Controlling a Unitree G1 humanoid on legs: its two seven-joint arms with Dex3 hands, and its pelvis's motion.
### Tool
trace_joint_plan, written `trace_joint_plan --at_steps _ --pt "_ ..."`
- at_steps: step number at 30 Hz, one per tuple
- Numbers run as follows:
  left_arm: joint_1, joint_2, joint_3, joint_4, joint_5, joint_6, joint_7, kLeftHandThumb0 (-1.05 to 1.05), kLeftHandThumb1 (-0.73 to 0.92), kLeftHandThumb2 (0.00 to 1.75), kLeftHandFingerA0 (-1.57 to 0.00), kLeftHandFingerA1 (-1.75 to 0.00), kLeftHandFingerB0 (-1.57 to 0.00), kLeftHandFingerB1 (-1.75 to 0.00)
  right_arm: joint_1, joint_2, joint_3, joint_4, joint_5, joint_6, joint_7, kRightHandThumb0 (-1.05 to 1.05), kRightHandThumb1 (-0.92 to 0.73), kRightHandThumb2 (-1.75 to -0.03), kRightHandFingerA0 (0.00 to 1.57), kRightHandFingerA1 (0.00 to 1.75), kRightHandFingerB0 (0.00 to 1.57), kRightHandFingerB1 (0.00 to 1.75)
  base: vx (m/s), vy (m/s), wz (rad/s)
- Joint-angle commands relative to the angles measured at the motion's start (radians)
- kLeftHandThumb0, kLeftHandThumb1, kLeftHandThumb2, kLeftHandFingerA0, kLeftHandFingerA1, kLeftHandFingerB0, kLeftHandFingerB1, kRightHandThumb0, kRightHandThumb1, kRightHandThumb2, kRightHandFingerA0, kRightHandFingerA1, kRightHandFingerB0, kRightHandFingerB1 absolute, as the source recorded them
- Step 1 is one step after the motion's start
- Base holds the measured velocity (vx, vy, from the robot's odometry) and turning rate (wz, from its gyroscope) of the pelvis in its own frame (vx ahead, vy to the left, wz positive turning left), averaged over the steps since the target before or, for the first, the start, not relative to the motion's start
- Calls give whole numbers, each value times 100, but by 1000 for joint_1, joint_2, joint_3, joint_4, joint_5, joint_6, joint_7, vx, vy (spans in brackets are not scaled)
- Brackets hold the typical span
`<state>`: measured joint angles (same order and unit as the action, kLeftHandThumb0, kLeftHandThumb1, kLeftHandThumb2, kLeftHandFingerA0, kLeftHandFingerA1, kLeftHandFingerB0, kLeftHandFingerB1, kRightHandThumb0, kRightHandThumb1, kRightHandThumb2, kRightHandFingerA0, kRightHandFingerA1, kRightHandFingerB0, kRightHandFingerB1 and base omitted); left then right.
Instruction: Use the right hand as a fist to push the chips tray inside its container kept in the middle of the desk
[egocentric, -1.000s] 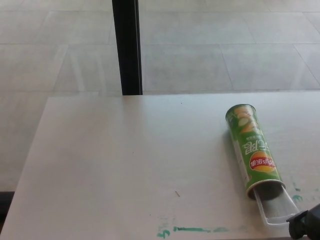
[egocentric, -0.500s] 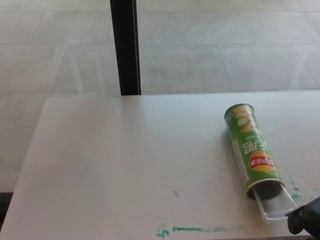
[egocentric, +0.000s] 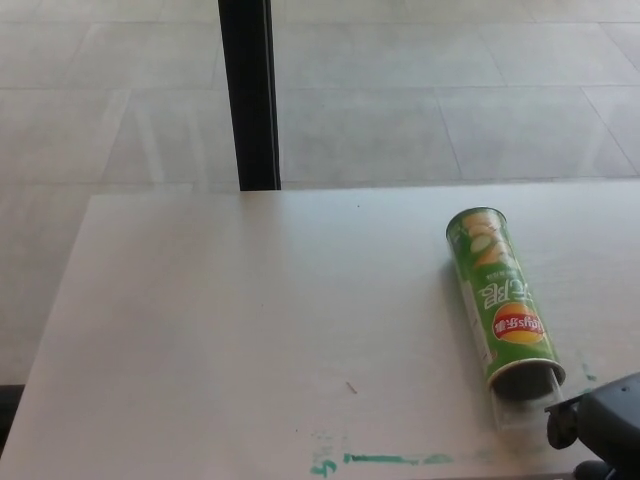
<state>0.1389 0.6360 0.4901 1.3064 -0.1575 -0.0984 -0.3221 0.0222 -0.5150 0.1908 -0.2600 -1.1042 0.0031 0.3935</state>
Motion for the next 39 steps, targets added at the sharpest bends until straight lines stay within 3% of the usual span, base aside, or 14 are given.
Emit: trace_joint_plan --at_steps 1,2,3,5,7,10,11,16,23,24,25,32,38,39 --pt "-1 27 -7 4 1 -8 17 -64 61 97 -43 -61 -33 -53 -23 23 27 17 -23 49 -9 -61 -75 -63 85 105 66 45 0 0 0" --pt "3 27 -7 5 -1 -10 10 -64 78 63 -47 -52 -37 -40 -25 22 28 13 -21 55 1 -60 -75 -63 85 98 64 45 0 0 0" --pt "5 27 -8 4 -1 -12 12 -66 62 98 -43 -61 -32 -53 -27 17 27 17 -19 55 -2 -60 -75 -63 86 101 65 45 0 0 0" --pt "8 28 -1 2 -11 -12 8 -66 76 62 -51 -56 -40 -41 -29 15 25 19 -16 64 -4 -60 -76 -63 87 110 64 45 0 0 0" --pt "12 26 -1 1 -12 -15 4 -67 60 98 -43 -62 -31 -53 -30 8 19 29 -16 64 -31 -60 -75 -63 88 109 66 47 0 0 0" --pt "16 28 -8 -3 -8 -20 -2 -65 79 64 -46 -55 -36 -41 -34 5 11 38 -2 68 -41 -59 -74 -62 86 101 65 47 0 0 0" --pt "15 28 -7 -2 -9 -19 1 -66 62 98 -43 -63 -33 -54 -35 3 9 41 0 66 -43 -60 -75 -62 85 100 65 47 0 0 0" --pt "12 27 10 -1 -29 -5 3 -65 75 62 -50 -58 -41 -43 -64 7 17 79 -12 79 -64 -61 -75 -63 85 101 64 46 0 0 0" --pt "15 36 -4 -2 -13 -14 5 -65 77 63 -50 -55 -40 -41 -108 35 44 119 -2 103 -65 -59 -75 -63 85 91 58 46 0 0 0" --pt "18 38 -16 -2 -2 -24 0 -66 62 99 -43 -62 -33 -54 -114 42 50 120 -11 116 -58 -60 -76 -63 85 99 58 45 0 0 0" --pt "13 36 -6 -1 -14 -16 -1 -63 78 63 -47 -54 -37 -40 -122 57 56 130 -8 123 -64 -60 -75 -63 87 107 58 44 0 0 0" --pt "14 30 5 4 -29 -10 -6 -64 60 96 -42 -63 -31 -54 -143 83 88 165 -17 147 -67 -60 -75 -63 82 100 58 44 0 0 0" --pt "17 34 -10 -4 -15 -20 -6 -66 78 63 -49 -57 -40 -42 -195 107 112 229 -12 175 -88 -59 -74 -62 81 100 56 45 0 0 0" --pt "16 34 -11 -2 -15 -19 -5 -65 61 98 -43 -62 -32 -53 -199 108 115 236 -12 177 -92 -59 -74 -63 81 111 56 46 0 0 0"
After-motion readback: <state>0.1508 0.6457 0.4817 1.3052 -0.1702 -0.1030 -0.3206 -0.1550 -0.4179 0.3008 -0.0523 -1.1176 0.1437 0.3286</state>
